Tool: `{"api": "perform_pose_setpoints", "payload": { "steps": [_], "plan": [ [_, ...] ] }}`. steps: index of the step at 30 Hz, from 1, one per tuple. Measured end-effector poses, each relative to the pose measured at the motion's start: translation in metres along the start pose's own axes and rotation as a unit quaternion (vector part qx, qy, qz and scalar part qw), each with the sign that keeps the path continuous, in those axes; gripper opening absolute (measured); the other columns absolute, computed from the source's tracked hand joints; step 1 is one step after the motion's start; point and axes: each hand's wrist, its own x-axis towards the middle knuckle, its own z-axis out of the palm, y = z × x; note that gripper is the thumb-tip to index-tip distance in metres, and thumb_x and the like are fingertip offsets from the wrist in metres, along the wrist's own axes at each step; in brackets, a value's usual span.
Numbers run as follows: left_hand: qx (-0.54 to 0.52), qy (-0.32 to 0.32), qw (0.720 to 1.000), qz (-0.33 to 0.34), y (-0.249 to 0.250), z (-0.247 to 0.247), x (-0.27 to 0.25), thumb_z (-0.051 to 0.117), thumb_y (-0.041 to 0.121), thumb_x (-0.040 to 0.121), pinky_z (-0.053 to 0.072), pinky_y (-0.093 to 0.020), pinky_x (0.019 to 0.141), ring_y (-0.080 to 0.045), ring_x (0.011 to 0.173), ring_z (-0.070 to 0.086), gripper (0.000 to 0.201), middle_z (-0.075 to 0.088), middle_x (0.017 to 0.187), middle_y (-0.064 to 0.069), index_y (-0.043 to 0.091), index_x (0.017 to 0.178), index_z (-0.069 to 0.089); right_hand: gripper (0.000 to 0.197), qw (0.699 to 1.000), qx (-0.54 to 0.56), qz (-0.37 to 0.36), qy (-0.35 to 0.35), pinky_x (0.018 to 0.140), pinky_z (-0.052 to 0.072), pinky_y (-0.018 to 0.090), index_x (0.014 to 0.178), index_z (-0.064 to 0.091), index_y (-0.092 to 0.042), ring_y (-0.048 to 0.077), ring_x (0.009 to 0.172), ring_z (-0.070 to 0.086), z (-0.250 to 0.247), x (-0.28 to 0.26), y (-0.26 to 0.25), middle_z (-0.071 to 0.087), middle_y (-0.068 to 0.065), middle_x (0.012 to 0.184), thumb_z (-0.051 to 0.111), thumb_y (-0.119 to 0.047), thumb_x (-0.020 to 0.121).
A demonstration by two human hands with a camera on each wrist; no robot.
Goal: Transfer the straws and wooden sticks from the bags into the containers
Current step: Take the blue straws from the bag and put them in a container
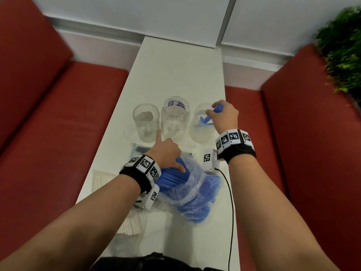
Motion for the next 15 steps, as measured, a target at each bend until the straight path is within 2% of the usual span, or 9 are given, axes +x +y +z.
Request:
{"api": "perform_pose_setpoints", "payload": {
  "steps": [1,4,6,8,10,11,13,15],
  "plan": [
    [0.017,-0.001,1.0,-0.003,0.0,-0.002,0.0,0.045,0.086,0.071,0.0,-0.074,0.106,-0.022,0.118,0.046,0.076,0.064,0.108,0.005,0.025,0.11,0.067,0.029,1.0,0.003,0.003,0.0,0.077,0.048,0.03,0.111,0.068,-0.003,0.022,0.088,0.058,0.001,0.001,0.001,0.063,0.009,0.094,0.074,-0.013,0.085],
    [0.037,-0.007,0.999,-0.01,0.002,-0.006,0.0,0.06,0.076,0.072,0.009,-0.067,0.107,-0.021,0.114,0.05,0.061,0.065,0.107,0.007,0.029,0.109,0.068,0.041,1.0,-0.007,0.012,-0.006,0.086,0.054,0.041,0.118,0.064,-0.006,0.027,0.094,0.061,0.004,0.002,0.005,0.059,0.01,0.097,0.081,-0.017,0.082],
    [0.039,-0.003,0.999,-0.013,0.006,-0.011,-0.001,0.067,0.065,0.075,0.019,-0.057,0.104,-0.02,0.106,0.056,0.049,0.066,0.103,0.007,0.027,0.106,0.068,0.046,1.0,-0.005,0.019,-0.018,0.087,0.055,0.049,0.119,0.063,-0.005,0.034,0.099,0.063,0.004,0.001,0.007,0.056,0.01,0.099,0.084,-0.015,0.079],
    [0.037,0.006,0.999,-0.017,0.01,-0.012,-0.002,0.068,0.054,0.081,0.025,-0.049,0.099,-0.02,0.095,0.061,0.037,0.066,0.098,0.006,0.021,0.097,0.066,0.05,0.999,0.01,0.029,-0.028,0.087,0.056,0.052,0.121,0.062,-0.006,0.037,0.104,0.064,0.002,-0.002,0.008,0.054,0.01,0.102,0.086,-0.013,0.078],
    [0.036,0.008,0.999,-0.018,0.014,-0.012,-0.004,0.063,0.043,0.088,0.027,-0.046,0.097,-0.02,0.088,0.061,0.024,0.065,0.096,0.004,0.02,0.086,0.056,0.051,0.999,0.011,0.024,-0.025,0.091,0.055,0.046,0.125,0.06,-0.01,0.035,0.109,0.062,0.0,-0.005,0.01,0.055,0.011,0.111,0.083,-0.015,0.081],
    [0.037,0.009,0.999,-0.02,0.016,-0.012,-0.006,0.059,0.039,0.091,0.028,-0.045,0.097,-0.02,0.086,0.061,0.021,0.065,0.097,0.003,0.021,0.084,0.053,0.049,1.0,0.007,0.01,-0.013,0.092,0.052,0.039,0.128,0.059,-0.012,0.031,0.111,0.059,-0.001,-0.008,0.011,0.056,0.013,0.116,0.081,-0.017,0.084],
    [0.041,0.011,0.999,-0.026,0.018,-0.013,-0.009,0.053,0.033,0.096,0.031,-0.042,0.095,-0.02,0.086,0.061,0.016,0.066,0.099,0.002,0.02,0.086,0.055,0.039,0.999,0.0,-0.035,0.037,0.086,0.038,0.023,0.129,0.059,-0.013,0.021,0.108,0.054,-0.005,-0.016,0.011,0.057,0.013,0.121,0.07,-0.019,0.092],
    [0.054,0.012,0.998,-0.036,0.02,-0.015,-0.013,0.048,0.026,0.098,0.033,-0.041,0.095,-0.02,0.089,0.062,0.016,0.067,0.101,0.002,0.018,0.096,0.062,0.029,0.994,0.012,-0.073,0.082,0.078,0.034,0.019,0.125,0.062,-0.013,0.015,0.099,0.053,-0.009,-0.03,0.01,0.061,0.01,0.114,0.06,-0.014,0.096]
  ]
}}
